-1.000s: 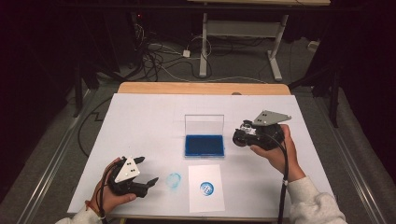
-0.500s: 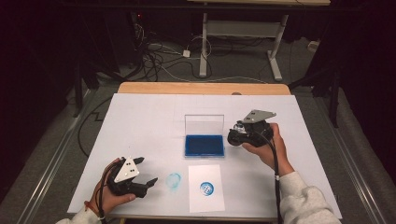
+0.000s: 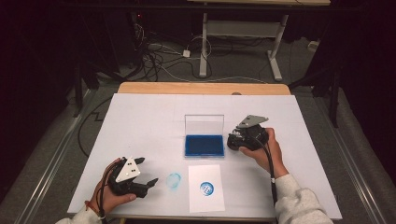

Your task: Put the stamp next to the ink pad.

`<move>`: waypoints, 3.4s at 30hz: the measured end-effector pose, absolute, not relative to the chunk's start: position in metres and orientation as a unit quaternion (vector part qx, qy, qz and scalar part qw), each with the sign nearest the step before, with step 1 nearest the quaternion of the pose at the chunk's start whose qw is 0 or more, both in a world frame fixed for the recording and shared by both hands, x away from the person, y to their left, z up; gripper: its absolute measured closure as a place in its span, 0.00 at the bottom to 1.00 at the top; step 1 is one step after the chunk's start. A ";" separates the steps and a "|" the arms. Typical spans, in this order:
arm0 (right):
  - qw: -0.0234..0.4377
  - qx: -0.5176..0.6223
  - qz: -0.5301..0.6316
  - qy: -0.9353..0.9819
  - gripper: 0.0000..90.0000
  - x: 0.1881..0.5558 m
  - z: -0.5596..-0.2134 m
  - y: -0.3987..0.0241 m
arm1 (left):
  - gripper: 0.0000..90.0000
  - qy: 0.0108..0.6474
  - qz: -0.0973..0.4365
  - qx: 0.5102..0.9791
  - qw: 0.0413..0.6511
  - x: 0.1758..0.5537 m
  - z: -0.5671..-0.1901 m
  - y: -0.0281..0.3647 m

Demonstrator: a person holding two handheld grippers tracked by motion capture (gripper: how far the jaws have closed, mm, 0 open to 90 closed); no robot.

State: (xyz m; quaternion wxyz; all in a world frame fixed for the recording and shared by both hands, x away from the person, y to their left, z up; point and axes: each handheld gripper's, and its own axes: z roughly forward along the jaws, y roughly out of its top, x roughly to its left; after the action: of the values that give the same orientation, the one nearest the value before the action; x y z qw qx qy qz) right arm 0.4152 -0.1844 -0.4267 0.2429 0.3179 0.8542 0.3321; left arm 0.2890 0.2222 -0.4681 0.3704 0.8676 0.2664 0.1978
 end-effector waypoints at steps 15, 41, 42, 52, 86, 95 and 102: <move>0.243 0.316 0.323 0.858 0.63 0.412 -0.437 -0.185 | 0.17 0.263 0.197 0.871 0.366 0.290 -0.468 0.222; 0.265 0.317 0.361 0.836 0.47 0.404 -0.416 -0.188 | 0.17 0.265 0.190 0.874 0.360 0.293 -0.471 0.220; 0.267 0.318 0.366 0.833 0.46 0.404 -0.414 -0.189 | 0.17 0.265 0.190 0.874 0.361 0.293 -0.471 0.220; 0.290 0.313 0.404 0.809 0.38 0.399 -0.403 -0.192 | 0.17 0.265 0.188 0.875 0.360 0.293 -0.471 0.220; 0.320 0.307 0.421 0.791 0.19 0.373 -0.390 -0.188 | 0.17 0.269 0.193 0.872 0.359 0.293 -0.470 0.222; 0.325 0.290 0.425 0.794 0.20 0.358 -0.386 -0.192 | 0.18 0.269 0.201 0.869 0.363 0.292 -0.468 0.222; 0.332 0.284 0.424 0.793 0.20 0.348 -0.383 -0.197 | 0.18 0.265 0.207 0.871 0.358 0.292 -0.468 0.221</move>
State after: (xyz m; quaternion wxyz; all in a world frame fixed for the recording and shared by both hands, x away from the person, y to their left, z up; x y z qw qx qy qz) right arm 0.3482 -0.1969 -0.3834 0.3322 0.2845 0.7932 0.4237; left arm 0.2920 0.2207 -0.4685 0.3584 0.8708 0.2651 0.2074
